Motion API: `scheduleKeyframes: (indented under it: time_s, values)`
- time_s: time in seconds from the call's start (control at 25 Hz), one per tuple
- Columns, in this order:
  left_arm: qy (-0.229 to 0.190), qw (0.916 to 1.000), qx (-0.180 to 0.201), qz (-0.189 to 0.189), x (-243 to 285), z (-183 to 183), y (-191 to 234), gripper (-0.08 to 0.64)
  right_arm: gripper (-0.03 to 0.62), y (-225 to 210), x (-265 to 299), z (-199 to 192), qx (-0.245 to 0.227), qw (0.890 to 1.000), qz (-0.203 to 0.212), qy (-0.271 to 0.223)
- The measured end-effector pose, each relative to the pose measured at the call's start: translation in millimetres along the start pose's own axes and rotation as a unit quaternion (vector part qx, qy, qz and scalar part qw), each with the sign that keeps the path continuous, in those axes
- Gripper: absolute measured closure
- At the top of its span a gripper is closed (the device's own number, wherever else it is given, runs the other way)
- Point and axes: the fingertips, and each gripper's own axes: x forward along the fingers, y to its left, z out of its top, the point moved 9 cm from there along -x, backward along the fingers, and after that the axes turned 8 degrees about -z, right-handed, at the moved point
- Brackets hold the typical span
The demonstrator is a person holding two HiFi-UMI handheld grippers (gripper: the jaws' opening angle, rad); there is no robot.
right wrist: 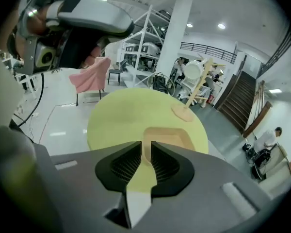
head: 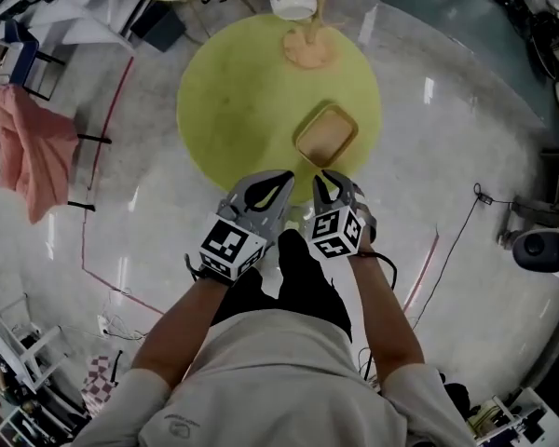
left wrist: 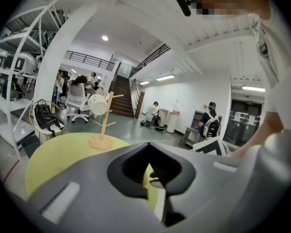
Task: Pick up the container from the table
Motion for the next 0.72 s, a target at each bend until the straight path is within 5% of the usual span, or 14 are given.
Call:
scheduleKeyframes:
  time_s: [0.72]
  values:
    - [0.027, 0.9962, -0.059, 0.059, 23, -41, 32, 0.554, 0.539, 11, 79, -26, -0.181, 0.98, 0.033, 0.078]
